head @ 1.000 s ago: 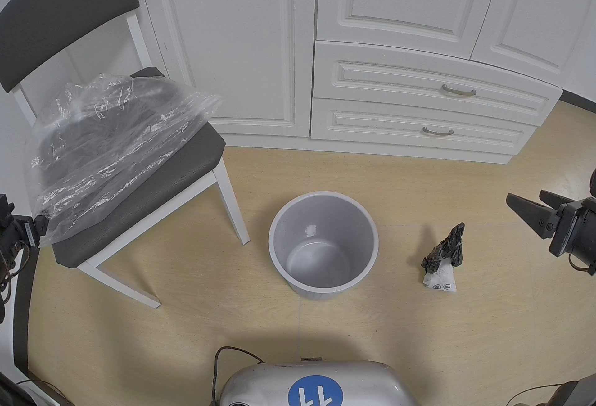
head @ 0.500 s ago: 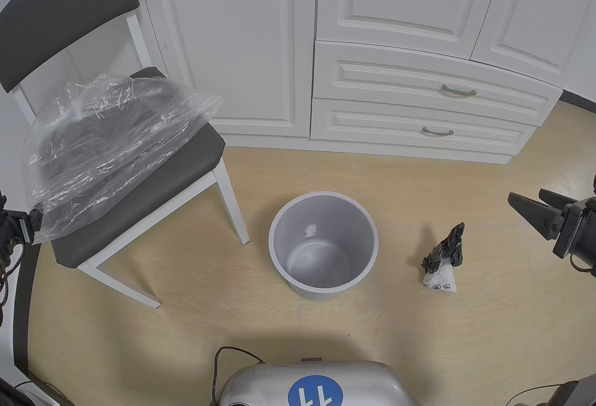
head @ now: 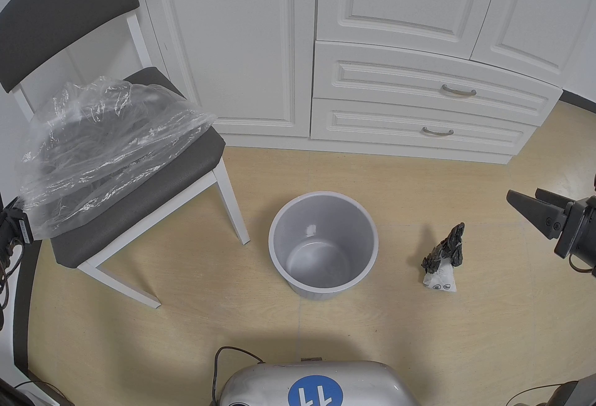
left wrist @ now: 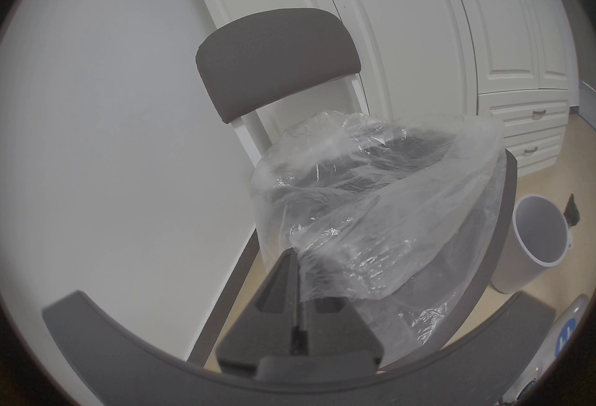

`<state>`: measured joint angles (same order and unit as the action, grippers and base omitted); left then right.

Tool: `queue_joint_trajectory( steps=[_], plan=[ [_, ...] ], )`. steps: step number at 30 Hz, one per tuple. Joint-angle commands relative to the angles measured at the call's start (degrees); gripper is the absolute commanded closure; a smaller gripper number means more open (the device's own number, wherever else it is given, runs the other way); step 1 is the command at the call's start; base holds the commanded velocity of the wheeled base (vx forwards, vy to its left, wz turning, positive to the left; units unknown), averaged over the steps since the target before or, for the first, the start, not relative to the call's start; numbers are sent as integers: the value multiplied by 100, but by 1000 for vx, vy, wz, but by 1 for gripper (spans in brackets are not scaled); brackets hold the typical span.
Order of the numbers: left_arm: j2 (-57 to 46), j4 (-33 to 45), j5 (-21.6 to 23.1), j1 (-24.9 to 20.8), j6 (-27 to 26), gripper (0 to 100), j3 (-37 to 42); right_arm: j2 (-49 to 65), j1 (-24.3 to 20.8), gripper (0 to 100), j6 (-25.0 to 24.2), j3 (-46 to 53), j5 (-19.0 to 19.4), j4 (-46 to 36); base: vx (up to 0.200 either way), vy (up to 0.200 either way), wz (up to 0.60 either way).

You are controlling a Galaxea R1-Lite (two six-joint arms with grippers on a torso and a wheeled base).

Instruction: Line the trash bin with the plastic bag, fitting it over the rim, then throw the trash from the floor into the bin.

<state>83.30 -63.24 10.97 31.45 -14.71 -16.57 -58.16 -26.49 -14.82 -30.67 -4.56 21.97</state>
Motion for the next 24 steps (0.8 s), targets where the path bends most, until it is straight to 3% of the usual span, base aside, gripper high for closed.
queue_joint_trajectory(
  steps=[1,14,21,24],
  plan=[
    [-7,-12,1,-87,4,100,13,-37,-67,0,-3,26,34,1,0,0,0],
    [-121,-865,63,-508,-111,100,576,68,-260,0,50,132,34,-26,0,0,0],
    [-332,-997,1,-1212,-32,100,655,94,-260,0,76,132,43,-52,0,0,0],
    [-376,-1014,-262,-1431,-32,100,655,94,-269,0,85,132,43,-61,0,0,0]
  ],
)
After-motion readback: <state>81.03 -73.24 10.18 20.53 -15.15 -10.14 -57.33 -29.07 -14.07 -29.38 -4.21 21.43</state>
